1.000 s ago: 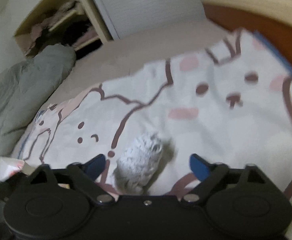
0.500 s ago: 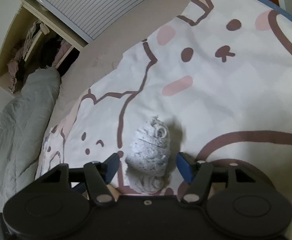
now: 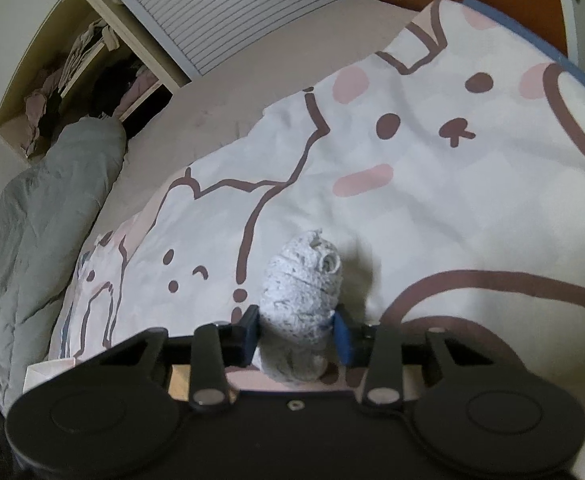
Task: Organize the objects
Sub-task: 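Lift the wooden block with left gripper while right gripper lifts the knit roll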
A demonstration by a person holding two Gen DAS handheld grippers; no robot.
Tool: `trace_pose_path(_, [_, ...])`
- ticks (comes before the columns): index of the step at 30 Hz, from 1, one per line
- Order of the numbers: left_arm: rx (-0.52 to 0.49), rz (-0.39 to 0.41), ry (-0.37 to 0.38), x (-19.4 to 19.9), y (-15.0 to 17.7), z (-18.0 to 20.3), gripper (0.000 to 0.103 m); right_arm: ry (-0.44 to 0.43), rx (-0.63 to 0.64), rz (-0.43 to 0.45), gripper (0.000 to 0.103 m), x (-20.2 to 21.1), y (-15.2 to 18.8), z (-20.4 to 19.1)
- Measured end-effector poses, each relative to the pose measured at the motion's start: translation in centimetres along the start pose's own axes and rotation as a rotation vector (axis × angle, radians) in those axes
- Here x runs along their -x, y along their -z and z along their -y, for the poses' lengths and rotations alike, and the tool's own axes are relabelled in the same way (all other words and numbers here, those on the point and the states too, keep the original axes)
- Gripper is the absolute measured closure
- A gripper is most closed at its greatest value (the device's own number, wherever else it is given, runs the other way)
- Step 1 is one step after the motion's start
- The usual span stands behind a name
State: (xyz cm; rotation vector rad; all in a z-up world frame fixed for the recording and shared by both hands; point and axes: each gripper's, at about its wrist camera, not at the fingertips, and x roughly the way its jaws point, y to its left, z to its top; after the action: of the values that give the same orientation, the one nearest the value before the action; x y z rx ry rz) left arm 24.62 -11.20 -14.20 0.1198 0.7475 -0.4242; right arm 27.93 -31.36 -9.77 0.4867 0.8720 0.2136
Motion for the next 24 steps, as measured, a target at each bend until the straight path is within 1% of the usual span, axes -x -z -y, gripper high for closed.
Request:
trace_pose_path(2, [0.007, 0.018, -0.007, 0.00, 0.32, 0.02, 0.011, 0.004, 0.017, 0.005, 0.064, 0.48, 0.10, -0.33])
trace_pose_path(7, [-0.039, 0.045, -0.026, 0.41, 0.57, 0.65, 0.011, -0.001, 0.043, 0.013, 0.064, 1.03, 0.13, -0.89])
trace_pose_path(9, [-0.080, 0.062, -0.028, 0.54, 0.55, 0.82, 0.010, -0.003, 0.051, 0.015, 0.064, 1.03, 0.09, -0.98])
trace_pose_path(11, [-0.128, 0.070, -0.031, 0.54, 0.54, 0.92, 0.006, -0.007, 0.058, 0.016, 0.064, 0.92, 0.03, -0.97])
trace_pose_path(14, [-0.176, 0.074, -0.004, 0.57, 0.49, 0.77, 0.006, -0.010, 0.061, 0.019, 0.064, 0.82, 0.00, -0.83])
trace_pose_path(16, [-0.195, 0.072, 0.029, 0.75, 0.59, 0.61, 0.006, -0.014, 0.061, 0.021, 0.064, 0.75, -0.06, -0.70])
trace_pose_path(18, [-0.212, 0.072, 0.043, 0.88, 0.72, 0.44, 0.006, -0.016, 0.063, 0.025, 0.064, 0.73, -0.13, -0.62])
trace_pose_path(20, [-0.211, 0.072, 0.055, 0.88, 0.75, 0.25, 0.006, -0.017, 0.061, 0.026, 0.064, 0.69, -0.25, -0.48])
trace_pose_path(24, [-0.198, 0.066, 0.047, 0.37, 0.60, 0.12, 0.006, -0.014, 0.059, 0.022, 0.064, 0.56, -0.23, -0.36])
